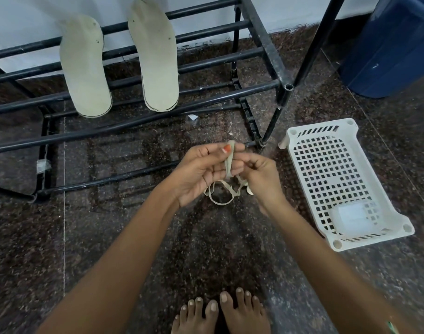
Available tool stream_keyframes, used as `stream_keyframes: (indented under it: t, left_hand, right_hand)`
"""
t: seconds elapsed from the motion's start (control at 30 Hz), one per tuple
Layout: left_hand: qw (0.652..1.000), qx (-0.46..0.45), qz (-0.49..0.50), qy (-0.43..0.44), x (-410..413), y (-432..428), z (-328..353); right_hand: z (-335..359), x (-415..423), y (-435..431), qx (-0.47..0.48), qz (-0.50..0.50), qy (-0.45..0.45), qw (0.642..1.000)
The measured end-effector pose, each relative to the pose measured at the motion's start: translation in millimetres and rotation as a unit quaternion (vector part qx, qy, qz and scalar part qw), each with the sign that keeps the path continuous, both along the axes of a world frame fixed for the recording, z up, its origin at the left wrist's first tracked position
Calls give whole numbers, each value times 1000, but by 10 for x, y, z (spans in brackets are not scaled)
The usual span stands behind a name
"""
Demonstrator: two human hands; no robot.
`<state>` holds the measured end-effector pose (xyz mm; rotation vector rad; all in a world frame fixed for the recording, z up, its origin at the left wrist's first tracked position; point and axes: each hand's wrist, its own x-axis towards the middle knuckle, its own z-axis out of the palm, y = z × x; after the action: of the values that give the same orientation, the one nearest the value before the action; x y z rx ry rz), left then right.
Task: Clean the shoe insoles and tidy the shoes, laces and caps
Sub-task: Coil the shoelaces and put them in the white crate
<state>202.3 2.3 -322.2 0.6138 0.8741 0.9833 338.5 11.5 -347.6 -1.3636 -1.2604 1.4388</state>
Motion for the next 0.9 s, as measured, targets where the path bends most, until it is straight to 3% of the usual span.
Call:
stream_keyframes:
  t: [0.1, 0.23, 0.43, 0.63, 0.9]
  left_hand:
    - [998, -2, 62, -12, -14, 40, -39]
    - [994, 0, 98, 39, -16, 62, -144]
    - [964, 37, 57, 255, -5, 67, -266]
    - [921, 69, -34, 382, -44, 37, -307]
    - [966, 22, -122, 228, -67, -17, -177]
  right_hand:
    - [-69, -58, -72, 50, 44, -83, 994]
    - [-80, -88, -103, 140, 117, -195, 964]
    - [7, -18, -37, 203, 147, -284, 925]
    - [108, 31, 95, 185, 133, -223, 948]
    - [107, 122, 311, 118, 57, -88, 987]
